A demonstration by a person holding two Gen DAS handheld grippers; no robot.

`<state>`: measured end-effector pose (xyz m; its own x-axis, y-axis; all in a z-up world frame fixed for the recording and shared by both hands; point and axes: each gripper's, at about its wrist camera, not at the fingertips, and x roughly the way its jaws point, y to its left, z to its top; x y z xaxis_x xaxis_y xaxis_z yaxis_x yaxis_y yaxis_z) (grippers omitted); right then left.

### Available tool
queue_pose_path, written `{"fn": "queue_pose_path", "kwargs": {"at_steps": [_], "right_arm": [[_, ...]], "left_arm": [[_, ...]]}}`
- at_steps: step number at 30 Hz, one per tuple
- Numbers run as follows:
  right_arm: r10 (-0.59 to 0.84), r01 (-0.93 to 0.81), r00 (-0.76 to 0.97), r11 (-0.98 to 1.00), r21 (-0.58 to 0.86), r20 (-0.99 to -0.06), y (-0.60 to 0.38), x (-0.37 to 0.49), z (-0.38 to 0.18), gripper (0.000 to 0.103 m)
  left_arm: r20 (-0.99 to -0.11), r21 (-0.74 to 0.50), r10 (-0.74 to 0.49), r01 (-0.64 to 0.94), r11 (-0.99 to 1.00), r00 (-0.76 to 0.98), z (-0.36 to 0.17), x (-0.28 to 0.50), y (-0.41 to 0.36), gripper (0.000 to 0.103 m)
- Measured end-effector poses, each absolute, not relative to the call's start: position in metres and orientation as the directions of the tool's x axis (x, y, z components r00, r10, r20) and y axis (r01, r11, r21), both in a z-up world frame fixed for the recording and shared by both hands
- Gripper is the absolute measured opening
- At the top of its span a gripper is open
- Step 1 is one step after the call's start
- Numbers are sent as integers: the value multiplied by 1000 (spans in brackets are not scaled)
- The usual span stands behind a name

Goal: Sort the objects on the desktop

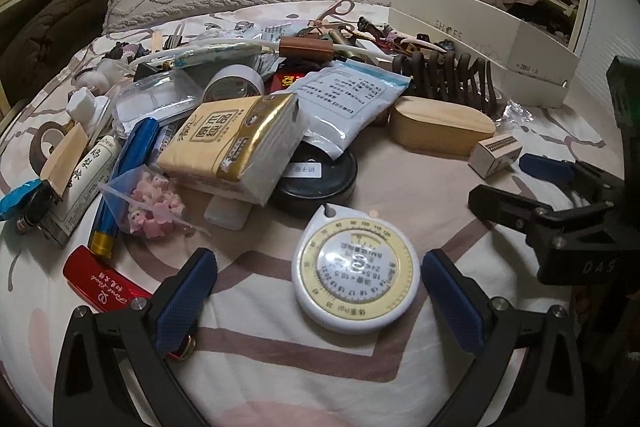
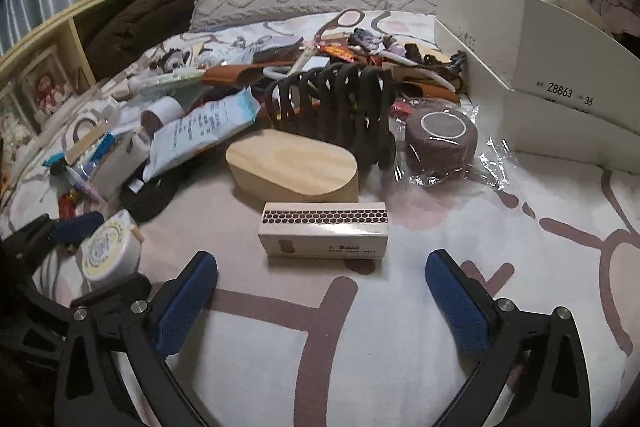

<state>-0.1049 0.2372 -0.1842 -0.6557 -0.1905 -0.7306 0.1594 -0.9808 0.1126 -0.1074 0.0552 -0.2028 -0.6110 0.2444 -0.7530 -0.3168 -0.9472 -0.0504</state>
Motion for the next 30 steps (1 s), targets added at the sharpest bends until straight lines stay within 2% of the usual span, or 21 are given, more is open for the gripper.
{"fn": "queue_pose_path", "kwargs": {"at_steps": [5,7,8,15,16,17,19,20,22,30], "right_arm": [[-231,154,-660,-973,172,-715,245,-104,-181,103],[-267,140,-671,-962,236,-692,253,-101,-179,103],[-274,139,-674,-959,246,-686,255,-101,-178,103],[-233,153,-697,-972,176,-678,245,-96,-175,97],[-238,154,-699,-971,182,-674,245,-96,-174,93],[-243,156,-702,-970,188,-669,244,-96,-173,84],[-237,154,-703,-971,183,-670,244,-99,-173,76],[-229,151,-703,-973,174,-673,244,-99,-173,68],[-202,138,-704,-979,148,-681,244,-99,-175,59],[-199,166,-714,-980,114,-672,238,-96,-173,58]], "left_arm": [[-732,-92,274,-307,-947,-624,-197,-106,50,100],[-721,-105,280,-299,-948,-634,-195,-105,48,90],[-720,-101,278,-299,-949,-637,-194,-105,48,89],[-715,-56,281,-348,-936,-640,-194,-99,59,84],[-715,-47,278,-353,-935,-642,-194,-98,61,83],[-714,-40,275,-354,-934,-644,-194,-98,62,82],[-711,-31,266,-349,-936,-651,-194,-98,62,77],[-710,-32,265,-347,-937,-652,-194,-98,61,76],[-709,-36,265,-342,-939,-653,-194,-99,60,73],[-706,-44,284,-360,-932,-648,-193,-97,61,59]]}}
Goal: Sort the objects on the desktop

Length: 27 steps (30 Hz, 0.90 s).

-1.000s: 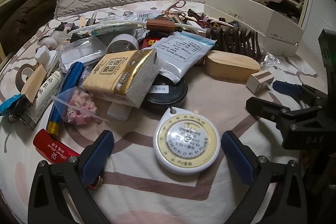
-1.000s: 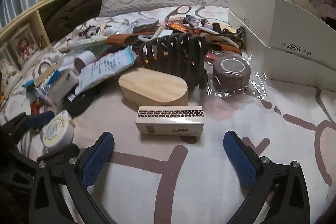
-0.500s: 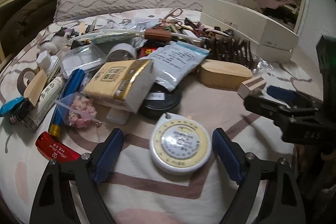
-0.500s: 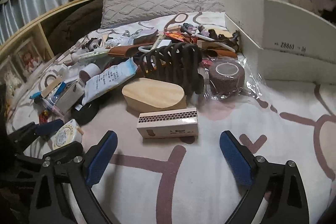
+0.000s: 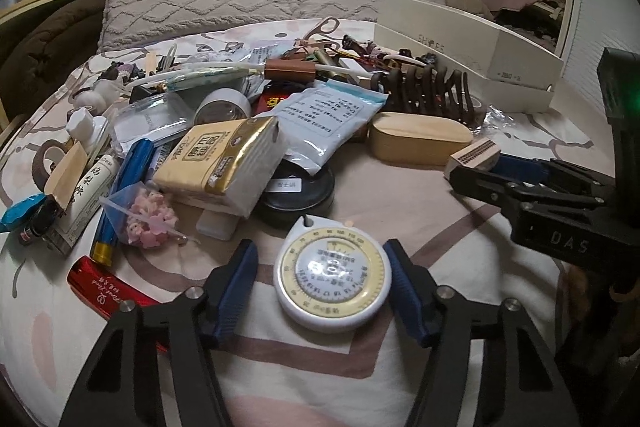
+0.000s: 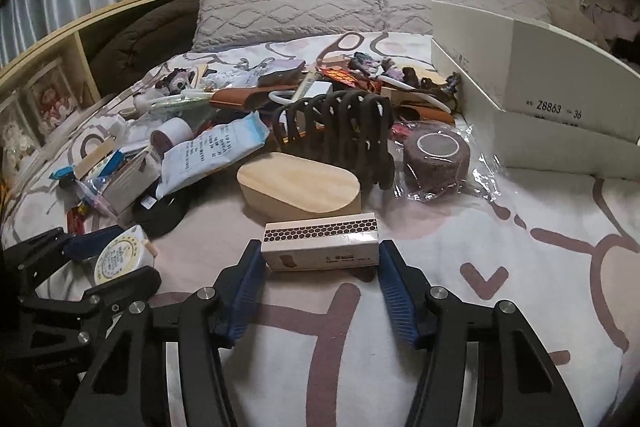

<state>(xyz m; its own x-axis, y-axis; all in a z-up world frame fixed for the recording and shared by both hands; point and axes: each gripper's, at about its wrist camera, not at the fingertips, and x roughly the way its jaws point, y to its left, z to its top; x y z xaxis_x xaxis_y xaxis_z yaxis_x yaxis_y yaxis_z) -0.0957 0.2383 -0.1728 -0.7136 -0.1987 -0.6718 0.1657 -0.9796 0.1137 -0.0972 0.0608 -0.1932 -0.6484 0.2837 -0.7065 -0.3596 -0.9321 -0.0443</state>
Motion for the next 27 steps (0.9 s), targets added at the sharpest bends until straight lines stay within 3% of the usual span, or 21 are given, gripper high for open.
{"fn": "queue_pose_path", "kwargs": {"at_steps": [4,27], "right_arm": [[-197,172,-712,-980,104,-674,237,-95,-174,58],[-261,186,-724,-965,184,-638,243,-92,-168,58]], "left_arm": [[-705,-37,291,-377,-925,-647,-192,-95,65,53],[-682,-59,314,-379,-924,-660,-184,-94,62,53]]}}
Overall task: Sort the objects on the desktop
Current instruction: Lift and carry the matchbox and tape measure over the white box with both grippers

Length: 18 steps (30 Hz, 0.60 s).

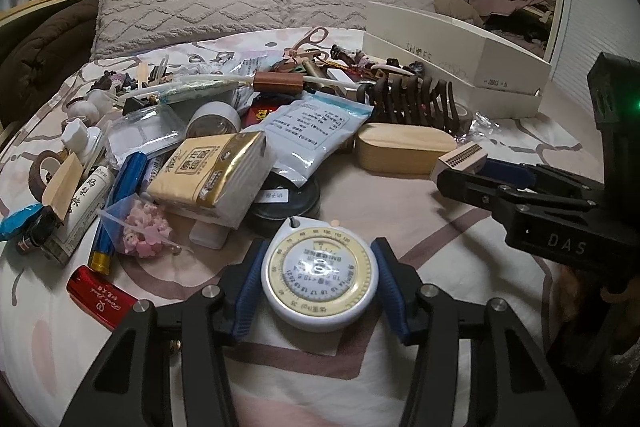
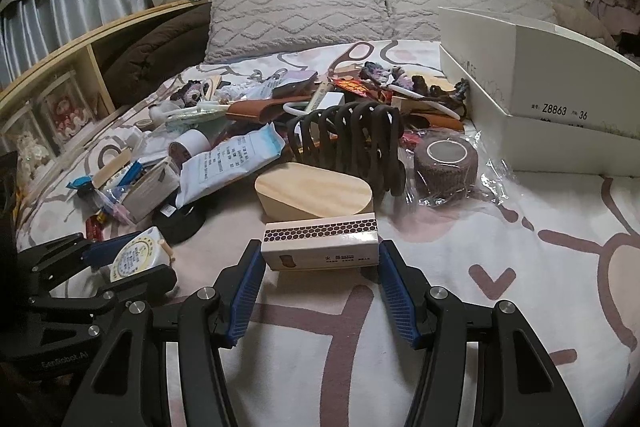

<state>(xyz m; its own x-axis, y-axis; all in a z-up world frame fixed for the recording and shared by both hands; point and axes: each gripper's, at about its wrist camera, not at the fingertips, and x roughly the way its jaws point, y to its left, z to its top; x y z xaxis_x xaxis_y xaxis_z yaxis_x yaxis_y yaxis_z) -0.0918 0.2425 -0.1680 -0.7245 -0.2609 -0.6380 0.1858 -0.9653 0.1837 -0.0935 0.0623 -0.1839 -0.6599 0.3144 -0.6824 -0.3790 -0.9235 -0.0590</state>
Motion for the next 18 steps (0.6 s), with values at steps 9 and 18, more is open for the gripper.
{"fn": "queue_pose_path", "kwargs": {"at_steps": [9,18], "right_arm": [[-240,174,-738,-971,167,-630,246,-89,-160,58],[-233,188,-779,-972,138,-581,246,-81,-142,58]], "left_arm": [[-673,-40,301,-373,-927,-675,-178,-94,64,53],[-646,-19,290,-365,-931,-706,-164,-96,68,52]]}}
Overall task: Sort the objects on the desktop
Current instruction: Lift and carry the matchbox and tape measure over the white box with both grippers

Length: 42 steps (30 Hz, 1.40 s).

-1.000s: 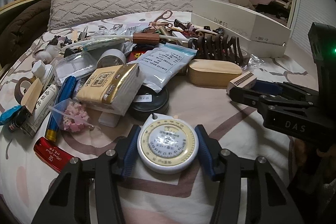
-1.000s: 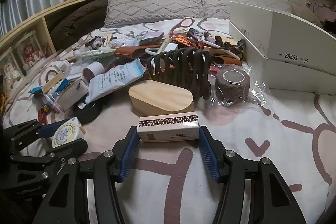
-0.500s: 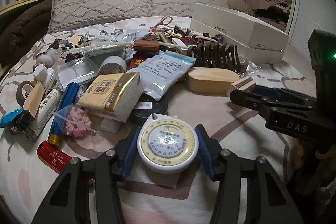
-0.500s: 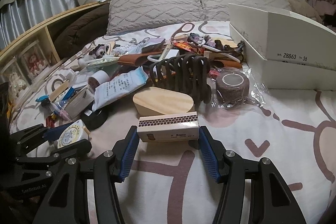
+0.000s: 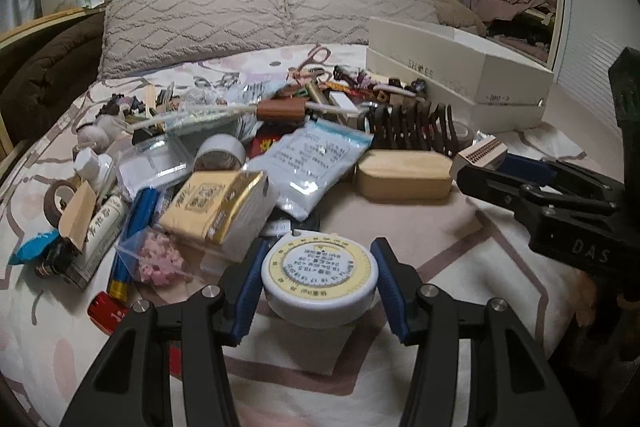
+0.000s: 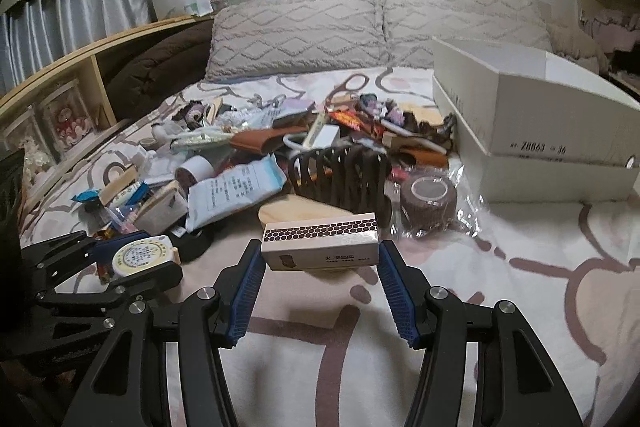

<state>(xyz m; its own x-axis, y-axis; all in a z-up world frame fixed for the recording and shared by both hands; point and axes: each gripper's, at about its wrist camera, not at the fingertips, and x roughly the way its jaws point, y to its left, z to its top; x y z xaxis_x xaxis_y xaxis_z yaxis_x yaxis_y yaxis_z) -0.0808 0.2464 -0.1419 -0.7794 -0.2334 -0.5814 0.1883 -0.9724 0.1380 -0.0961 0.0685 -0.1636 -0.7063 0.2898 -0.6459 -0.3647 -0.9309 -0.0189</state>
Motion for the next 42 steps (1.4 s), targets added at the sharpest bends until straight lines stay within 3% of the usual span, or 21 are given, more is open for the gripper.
{"fn": "queue_pose_path", "kwargs": {"at_steps": [23,42], "right_arm": [[-208,173,-832,-978,115,-515,256,-75,-114,58],[-104,85,-909,-994,66,-404,295,-102,-51,58]], "left_arm": [[-559,-17,316,-371,-929,-767,-124,-92,77,52],[-440,5,355,-398,-917,-825,-64,-129,119,52]]}}
